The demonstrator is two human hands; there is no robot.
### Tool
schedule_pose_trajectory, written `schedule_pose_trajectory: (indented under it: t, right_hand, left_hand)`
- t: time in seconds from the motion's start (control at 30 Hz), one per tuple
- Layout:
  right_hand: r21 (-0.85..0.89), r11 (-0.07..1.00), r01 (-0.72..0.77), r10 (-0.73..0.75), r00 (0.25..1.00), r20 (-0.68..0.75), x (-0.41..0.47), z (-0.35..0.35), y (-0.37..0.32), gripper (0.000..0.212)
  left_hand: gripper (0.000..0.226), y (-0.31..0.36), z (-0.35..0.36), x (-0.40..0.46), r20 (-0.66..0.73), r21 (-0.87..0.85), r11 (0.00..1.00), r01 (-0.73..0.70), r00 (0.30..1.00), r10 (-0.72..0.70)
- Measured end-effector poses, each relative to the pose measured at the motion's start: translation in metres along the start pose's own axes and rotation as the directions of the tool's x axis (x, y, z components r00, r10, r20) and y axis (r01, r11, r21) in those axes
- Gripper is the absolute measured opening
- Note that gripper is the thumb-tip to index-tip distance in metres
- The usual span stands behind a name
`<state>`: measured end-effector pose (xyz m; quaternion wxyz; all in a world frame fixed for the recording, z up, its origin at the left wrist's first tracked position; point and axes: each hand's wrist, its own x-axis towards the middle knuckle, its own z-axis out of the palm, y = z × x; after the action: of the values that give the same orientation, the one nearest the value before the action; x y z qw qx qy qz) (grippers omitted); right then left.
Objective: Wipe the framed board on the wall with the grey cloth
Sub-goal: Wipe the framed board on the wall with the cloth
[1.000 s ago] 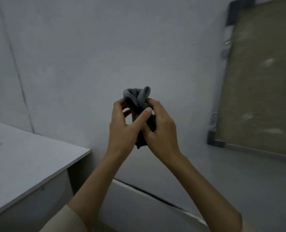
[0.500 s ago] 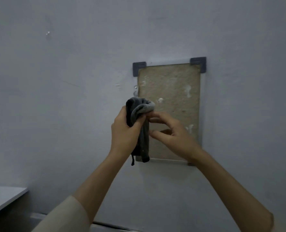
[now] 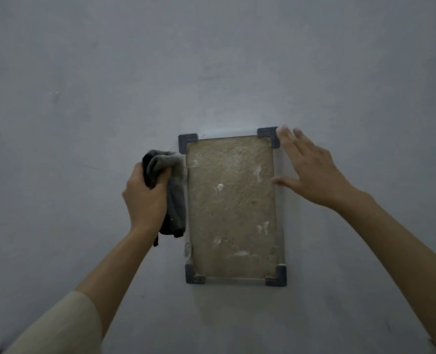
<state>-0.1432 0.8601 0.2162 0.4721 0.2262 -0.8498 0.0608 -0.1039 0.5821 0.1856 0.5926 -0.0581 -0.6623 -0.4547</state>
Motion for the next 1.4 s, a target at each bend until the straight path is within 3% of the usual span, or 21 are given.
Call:
schedule_pose_trajectory:
  t: [0.1, 0.27, 0.53, 0.73, 0.87, 1.03, 1.17, 1.33, 1.4]
  right_hand:
    - [-0.149, 0.988, 0.048, -0.032, 0.994, 0.102, 0.005, 0.006, 0.000, 0.126]
    - [-0.220, 0.976, -0.002, 0.025, 0.994, 0.103, 0.012, 0.014, -0.010, 0.140]
    - [-0.248, 0.968, -0.038, 0.067, 0.992, 0.110, 0.011, 0.014, -0.007, 0.141]
    - [-0.250, 0.968, -0.006, 0.033, 0.994, 0.104, 0.011, 0.012, -0.004, 0.141]
    - [-0.242, 0.970, 0.013, 0.009, 0.996, 0.089, 0.011, 0.012, -0.002, 0.139]
    - [-0.254, 0.967, 0.019, -0.001, 0.998, 0.071, 0.009, 0.011, -0.006, 0.138]
    - [-0.253, 0.967, 0.016, 0.005, 0.997, 0.081, 0.008, 0.010, -0.008, 0.137]
    - [-0.270, 0.962, 0.029, 0.002, 0.994, 0.113, 0.009, 0.008, -0.008, 0.136]
    - [-0.283, 0.958, 0.040, -0.006, 0.993, 0.122, 0.009, 0.007, -0.008, 0.138]
  left_hand:
    - [0.011, -0.002, -0.002, 0.015, 0.031, 0.029, 0.994, -0.105, 0.994, 0.104]
    - [0.019, -0.002, 0.007, 0.031, 0.126, 0.030, 0.957, -0.289, 0.951, 0.283]
    - [0.023, -0.006, 0.024, 0.053, 0.129, 0.052, 0.926, -0.375, 0.922, 0.366]
    - [0.029, -0.003, 0.038, 0.045, 0.150, 0.212, 0.885, -0.415, 0.909, 0.390]
    - [0.027, 0.001, 0.040, 0.039, 0.085, 0.248, 0.897, -0.366, 0.931, 0.356]
    - [0.040, -0.004, 0.037, 0.014, 0.278, 0.324, 0.794, -0.514, 0.854, 0.440]
    - [0.039, -0.001, 0.033, 0.026, 0.092, 0.323, 0.884, -0.338, 0.941, 0.327]
    - [0.043, 0.000, 0.040, 0.007, 0.244, 0.297, 0.838, -0.458, 0.885, 0.397]
    - [0.043, -0.001, 0.035, 0.014, 0.196, 0.300, 0.859, -0.415, 0.908, 0.370]
